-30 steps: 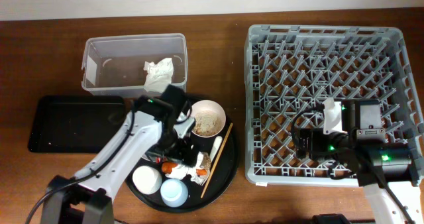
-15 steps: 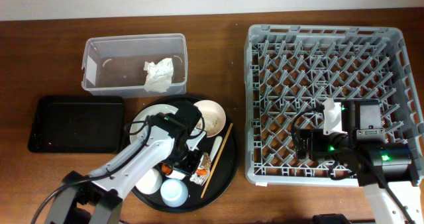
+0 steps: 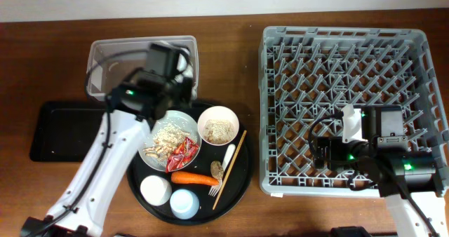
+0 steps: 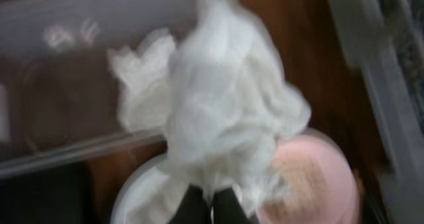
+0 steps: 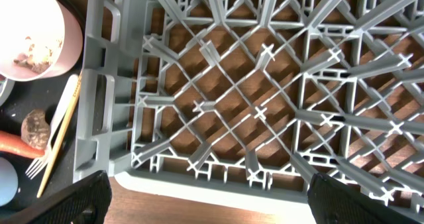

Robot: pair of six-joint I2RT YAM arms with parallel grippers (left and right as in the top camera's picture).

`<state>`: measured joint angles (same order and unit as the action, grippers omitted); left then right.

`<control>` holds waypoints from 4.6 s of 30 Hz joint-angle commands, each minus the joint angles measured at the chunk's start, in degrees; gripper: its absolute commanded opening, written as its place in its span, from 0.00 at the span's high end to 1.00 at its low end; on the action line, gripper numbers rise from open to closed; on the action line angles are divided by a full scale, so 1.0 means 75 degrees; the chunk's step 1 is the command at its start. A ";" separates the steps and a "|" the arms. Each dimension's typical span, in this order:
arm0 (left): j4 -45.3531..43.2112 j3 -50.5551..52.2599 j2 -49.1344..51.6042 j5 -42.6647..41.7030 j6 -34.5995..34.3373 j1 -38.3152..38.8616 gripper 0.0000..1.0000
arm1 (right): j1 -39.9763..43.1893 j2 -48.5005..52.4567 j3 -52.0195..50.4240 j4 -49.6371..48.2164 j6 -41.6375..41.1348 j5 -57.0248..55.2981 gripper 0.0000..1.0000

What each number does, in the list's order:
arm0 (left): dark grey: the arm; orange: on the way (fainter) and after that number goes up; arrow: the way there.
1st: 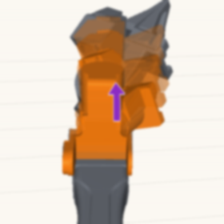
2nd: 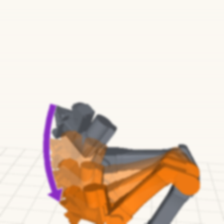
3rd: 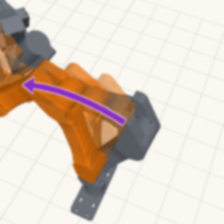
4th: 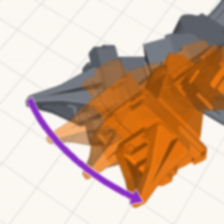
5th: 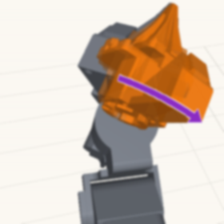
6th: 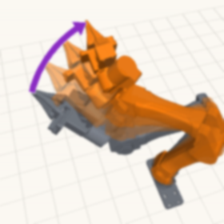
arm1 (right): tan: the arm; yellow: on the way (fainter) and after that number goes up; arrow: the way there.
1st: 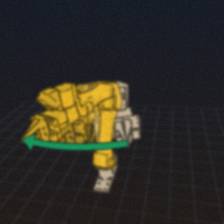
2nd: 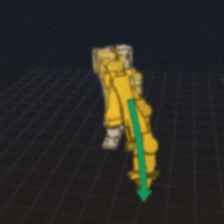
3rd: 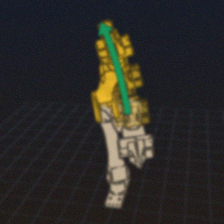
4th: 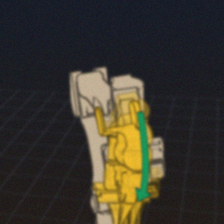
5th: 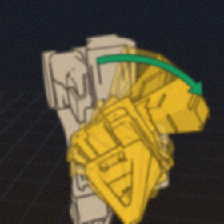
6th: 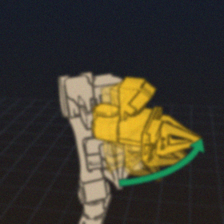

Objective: Sort waste into correct bins and load items into the dishwasher rack

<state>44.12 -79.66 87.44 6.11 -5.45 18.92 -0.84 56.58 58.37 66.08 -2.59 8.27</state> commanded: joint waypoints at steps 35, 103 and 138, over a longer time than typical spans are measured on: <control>0.1428 0.3025 0.0597 -0.1326 -0.0134 -0.0796 0.99 | -0.0038 -0.0026 0.0143 0.0096 -0.0003 0.0012 0.02; 0.2087 -0.1049 0.3150 0.1169 0.0478 0.3022 1.00 | -0.0038 0.0338 0.0143 0.0280 -0.0003 0.0012 0.02; -0.0029 0.3182 0.0982 -1.1331 0.2920 -0.8005 1.00 | -0.0038 0.0350 0.0143 0.0309 0.0000 0.0012 0.02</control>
<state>46.30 -58.52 95.37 -66.96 14.39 -38.24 -0.84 59.20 58.50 68.47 -2.61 8.25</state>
